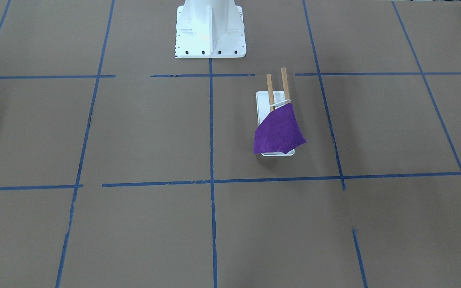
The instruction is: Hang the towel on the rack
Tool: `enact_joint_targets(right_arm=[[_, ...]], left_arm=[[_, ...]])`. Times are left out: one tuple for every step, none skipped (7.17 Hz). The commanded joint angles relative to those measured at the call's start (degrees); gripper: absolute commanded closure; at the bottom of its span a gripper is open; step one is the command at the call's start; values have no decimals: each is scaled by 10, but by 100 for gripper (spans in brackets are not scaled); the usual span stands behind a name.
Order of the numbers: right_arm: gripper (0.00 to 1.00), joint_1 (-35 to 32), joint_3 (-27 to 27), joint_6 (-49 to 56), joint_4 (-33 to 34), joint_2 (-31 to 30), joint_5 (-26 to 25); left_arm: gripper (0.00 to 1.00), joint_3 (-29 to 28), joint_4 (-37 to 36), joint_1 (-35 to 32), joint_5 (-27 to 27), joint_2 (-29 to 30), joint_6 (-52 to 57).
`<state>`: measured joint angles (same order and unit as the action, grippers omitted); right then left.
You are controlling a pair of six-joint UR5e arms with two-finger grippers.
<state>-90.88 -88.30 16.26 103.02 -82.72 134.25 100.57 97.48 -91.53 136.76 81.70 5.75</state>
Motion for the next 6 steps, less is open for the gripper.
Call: enact_joint_targets(right_arm=[[0,0,1,0,-3,-2,0],[0,0,1,0,-7,-4,0],[0,0,1,0,-14,-7,0],[0,0,1,0,-15,-8,0],[0,-4,0,1,-15,-8,0],[0,-14,0,1,-15,-8,-1]], left_arm=[[0,-10,-2,-7,4,-2,-2],[0,-6,-4,-17,1,-6,-1],[0,-7,-4,-27,-2,-19,-1],[0,1,-4,-28,-3,-22,0],[0,-9,-4,-27,-2,-21,0],[0,0,-4,-28,-2,-22,1]])
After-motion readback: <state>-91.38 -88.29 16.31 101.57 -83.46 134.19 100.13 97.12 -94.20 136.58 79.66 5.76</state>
